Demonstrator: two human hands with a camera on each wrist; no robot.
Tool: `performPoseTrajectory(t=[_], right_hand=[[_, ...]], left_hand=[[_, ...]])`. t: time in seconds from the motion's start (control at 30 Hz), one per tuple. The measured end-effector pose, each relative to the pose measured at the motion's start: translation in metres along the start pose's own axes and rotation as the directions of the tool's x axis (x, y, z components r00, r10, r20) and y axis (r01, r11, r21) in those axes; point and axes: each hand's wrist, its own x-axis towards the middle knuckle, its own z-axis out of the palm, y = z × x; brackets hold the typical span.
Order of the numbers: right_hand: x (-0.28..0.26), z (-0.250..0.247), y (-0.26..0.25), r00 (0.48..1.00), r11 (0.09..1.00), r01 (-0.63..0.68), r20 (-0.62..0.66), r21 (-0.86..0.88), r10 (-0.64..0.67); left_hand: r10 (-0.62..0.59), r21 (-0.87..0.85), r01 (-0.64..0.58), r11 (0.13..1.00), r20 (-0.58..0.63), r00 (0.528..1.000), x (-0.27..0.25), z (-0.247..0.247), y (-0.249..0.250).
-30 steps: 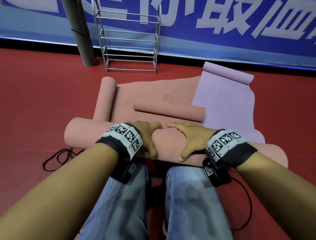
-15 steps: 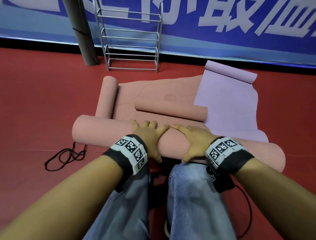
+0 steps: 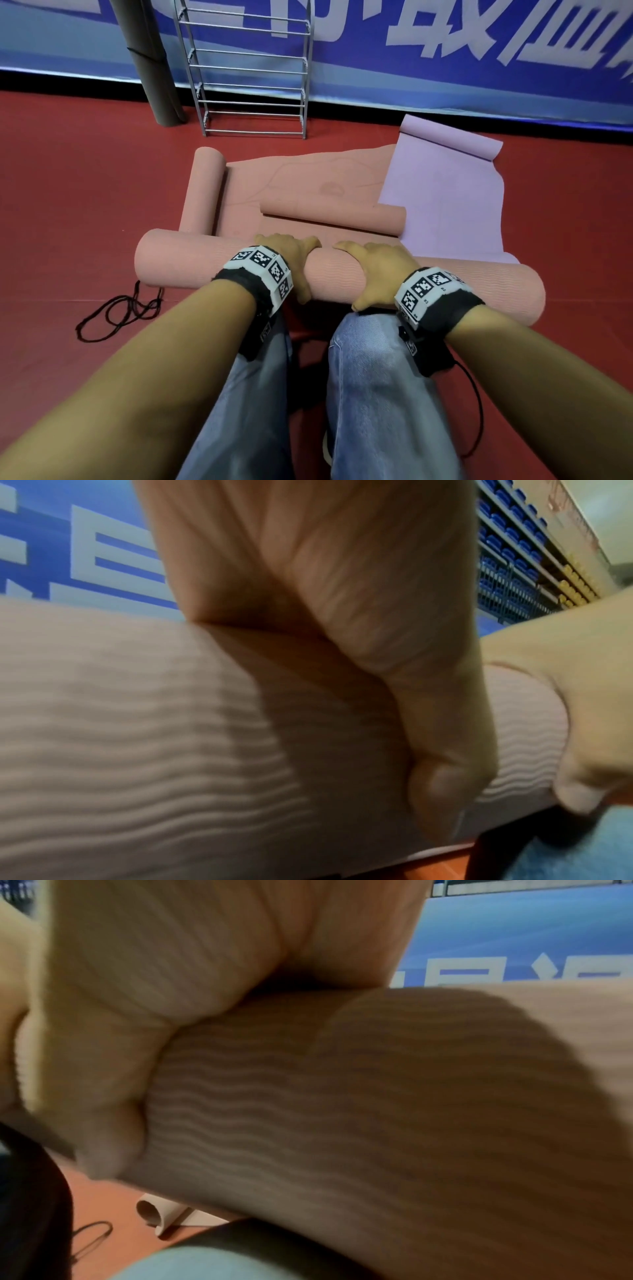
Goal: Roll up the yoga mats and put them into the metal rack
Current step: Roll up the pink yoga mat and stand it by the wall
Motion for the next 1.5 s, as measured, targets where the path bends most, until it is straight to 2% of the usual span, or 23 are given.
performPoseTrajectory(t=[0.2,0.4,0.5,0.6,0.63,0.7,0.8,0.9,0.97,1.07,1.17,1.3,1.37,1.4,1.5], right_hand=[[-0.011,-0.015,-0.004,1.0,1.0,0.027,-0.016,0.014,-0.027],[-0.026,-0.034,-0.005,0.997,0.996,0.071,-0.019,0.046,-0.07],[-0.032,-0.049,-0.003,0.993,0.985,0.097,0.048,0.144,-0.105],[-0.031,-0.055,0.001,0.982,0.974,0.111,0.126,0.198,-0.137],[-0.029,-0.053,0.002,0.98,0.971,0.108,0.139,0.212,-0.139],[-0.024,-0.045,0.005,0.975,0.966,0.092,0.176,0.242,-0.137],[-0.017,-0.035,0.01,0.961,0.944,0.024,0.254,0.33,-0.113],[-0.014,-0.026,0.013,0.94,0.917,-0.011,0.318,0.398,-0.127],[-0.014,-0.025,0.013,0.939,0.909,-0.004,0.313,0.416,-0.139],[-0.017,-0.028,0.011,0.953,0.932,0.037,0.268,0.361,-0.142],[-0.024,-0.025,0.005,0.973,0.983,0.058,0.212,0.176,-0.095],[-0.031,-0.012,-0.006,0.991,0.998,0.018,0.128,0.067,-0.026],[-0.029,-0.01,-0.006,0.995,0.997,0.009,0.102,0.083,-0.018],[-0.027,-0.01,-0.004,0.995,0.996,0.01,0.101,0.094,-0.019],[-0.015,-0.012,0.0,0.99,0.975,0.021,0.132,0.219,-0.05]], left_hand=[[0.017,-0.012,-0.018,1.0,-0.021,1.0,-0.01,-0.007,0.002],[0.105,-0.051,-0.109,0.993,-0.065,0.992,-0.028,-0.022,-0.003],[0.172,-0.196,-0.156,0.968,0.066,0.983,-0.03,-0.036,-0.006],[0.232,-0.374,-0.123,0.919,0.263,0.936,-0.027,-0.043,-0.009],[0.24,-0.389,-0.116,0.914,0.289,0.927,-0.026,-0.042,-0.008],[0.206,-0.283,-0.129,0.95,0.261,0.943,-0.025,-0.039,-0.005],[0.144,-0.062,-0.137,0.989,0.117,0.983,-0.028,-0.027,0.002],[0.105,0.001,-0.106,0.994,0.075,0.992,-0.033,-0.016,0.009],[0.079,-0.017,-0.078,0.997,0.08,0.994,-0.033,-0.015,0.008],[0.081,-0.158,-0.059,0.986,0.131,0.988,-0.028,-0.02,0.003],[0.116,-0.349,-0.038,0.936,0.207,0.972,-0.019,-0.023,-0.003],[0.143,-0.425,-0.036,0.905,0.224,0.964,-0.013,-0.022,-0.006],[0.136,-0.392,-0.038,0.919,0.225,0.965,-0.013,-0.021,-0.005],[0.125,-0.319,-0.054,0.946,0.205,0.971,-0.015,-0.021,-0.003],[0.071,0.076,-0.075,0.994,0.053,0.996,-0.024,-0.014,0.009]])
